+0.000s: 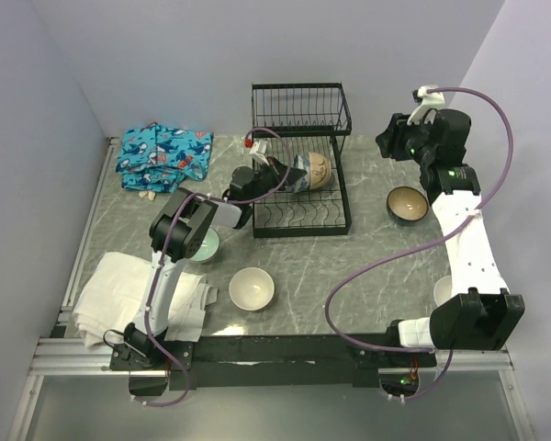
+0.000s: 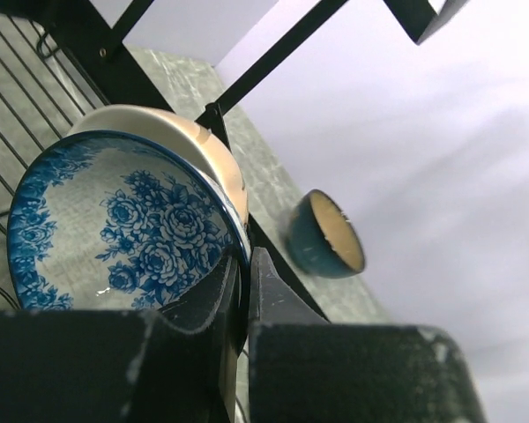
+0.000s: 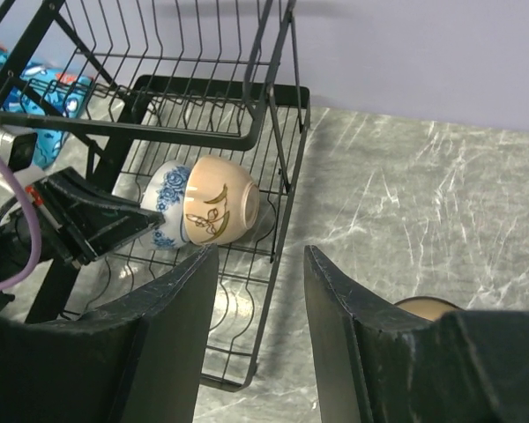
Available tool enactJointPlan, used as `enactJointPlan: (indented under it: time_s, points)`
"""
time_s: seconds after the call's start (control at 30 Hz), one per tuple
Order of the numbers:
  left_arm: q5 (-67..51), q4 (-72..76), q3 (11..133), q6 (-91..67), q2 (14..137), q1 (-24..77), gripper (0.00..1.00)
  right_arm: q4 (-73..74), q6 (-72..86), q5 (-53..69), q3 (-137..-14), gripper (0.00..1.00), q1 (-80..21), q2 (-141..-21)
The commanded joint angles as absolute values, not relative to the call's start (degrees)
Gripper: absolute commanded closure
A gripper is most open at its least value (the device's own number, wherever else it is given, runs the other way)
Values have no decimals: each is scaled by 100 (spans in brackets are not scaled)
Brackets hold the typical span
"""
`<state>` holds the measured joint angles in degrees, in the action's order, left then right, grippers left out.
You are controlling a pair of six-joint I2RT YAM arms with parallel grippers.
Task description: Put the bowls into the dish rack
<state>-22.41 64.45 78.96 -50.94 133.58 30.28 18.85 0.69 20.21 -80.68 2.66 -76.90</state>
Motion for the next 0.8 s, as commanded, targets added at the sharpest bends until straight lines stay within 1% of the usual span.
enactJointPlan:
  time_s: [0.0,0.33,0.5,0.6,0.7,0.77]
  points:
    - [-2312,7357,8051,-5915,13324,3015,99,1784,-184,1837,-8191,49,123,-7655]
    - [-1706,6443,8446,-5371,13447,3120,99,1644,-132,1872,-7893,49,79,-7532]
    - [-1231,5548,8569,-5063,13333,3199,99,1582,-62,1916,-7761,49,70,-7453]
    - [-1274,5511,8517,-5036,13307,3199,99,1556,-53,1907,-7699,49,79,-7427]
    - [-1660,5354,8517,-4975,13263,3173,98,1564,-53,1890,-7682,49,79,-7392]
    - [-1853,5326,8411,-4975,13175,3155,95,1538,-53,1881,-7673,49,79,-7357]
